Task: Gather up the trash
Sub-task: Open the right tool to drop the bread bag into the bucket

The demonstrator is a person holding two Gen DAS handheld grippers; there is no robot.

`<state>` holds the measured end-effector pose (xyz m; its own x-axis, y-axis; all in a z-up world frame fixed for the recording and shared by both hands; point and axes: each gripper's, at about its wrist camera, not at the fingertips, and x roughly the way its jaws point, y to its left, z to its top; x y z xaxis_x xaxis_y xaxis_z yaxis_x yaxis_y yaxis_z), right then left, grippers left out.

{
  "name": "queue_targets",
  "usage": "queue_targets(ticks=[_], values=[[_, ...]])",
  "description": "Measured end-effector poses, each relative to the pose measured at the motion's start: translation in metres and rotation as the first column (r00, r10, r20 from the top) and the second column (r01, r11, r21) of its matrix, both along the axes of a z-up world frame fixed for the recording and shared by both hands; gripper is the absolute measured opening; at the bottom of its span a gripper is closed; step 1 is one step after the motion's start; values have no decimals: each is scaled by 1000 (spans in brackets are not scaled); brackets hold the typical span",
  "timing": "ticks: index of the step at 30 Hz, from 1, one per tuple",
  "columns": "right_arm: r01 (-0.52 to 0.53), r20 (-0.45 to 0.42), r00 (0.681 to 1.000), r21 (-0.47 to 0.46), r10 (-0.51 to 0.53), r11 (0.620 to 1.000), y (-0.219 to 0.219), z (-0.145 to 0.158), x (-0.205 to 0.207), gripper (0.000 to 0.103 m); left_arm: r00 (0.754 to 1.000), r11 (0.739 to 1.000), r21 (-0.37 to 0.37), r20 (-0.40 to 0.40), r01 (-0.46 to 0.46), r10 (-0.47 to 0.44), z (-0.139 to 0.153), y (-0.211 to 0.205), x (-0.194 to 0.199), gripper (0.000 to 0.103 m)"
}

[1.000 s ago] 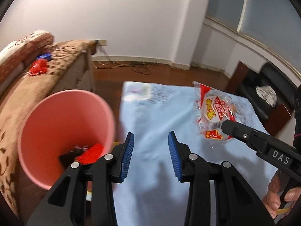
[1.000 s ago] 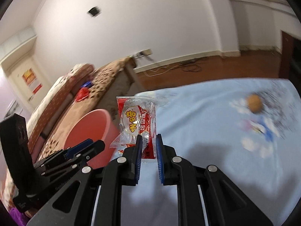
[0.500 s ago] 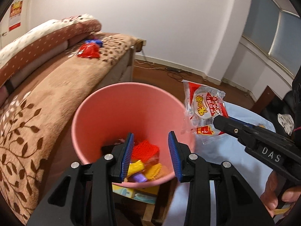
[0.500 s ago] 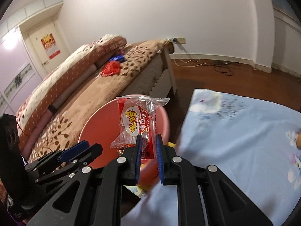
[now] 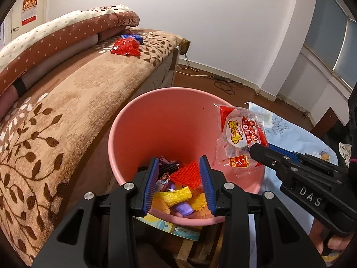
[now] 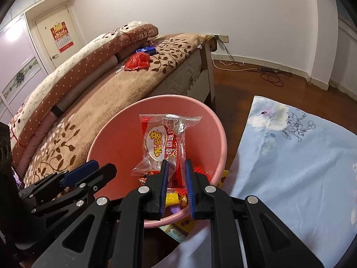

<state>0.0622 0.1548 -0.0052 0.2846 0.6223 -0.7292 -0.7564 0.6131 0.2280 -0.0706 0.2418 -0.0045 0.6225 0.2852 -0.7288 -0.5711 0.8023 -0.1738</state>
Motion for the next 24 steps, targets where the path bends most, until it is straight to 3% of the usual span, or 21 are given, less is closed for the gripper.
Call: queue_targets(ticks=[13,16,24], values=[[-1,46,999,1,1,1000,-2,4,-4,22,1000,1000,2,-15,-2,2,0,-2,-1,39],[4,45,999,22,-5,1000,-9,8,-4,31,1000,1000,-3,-10,-4,4,1,-2,-2,51],[15,59,998,60,-19,998,-33,21,-9,39,1000,1000,4,-7,5,-5,5,-9,1,53]])
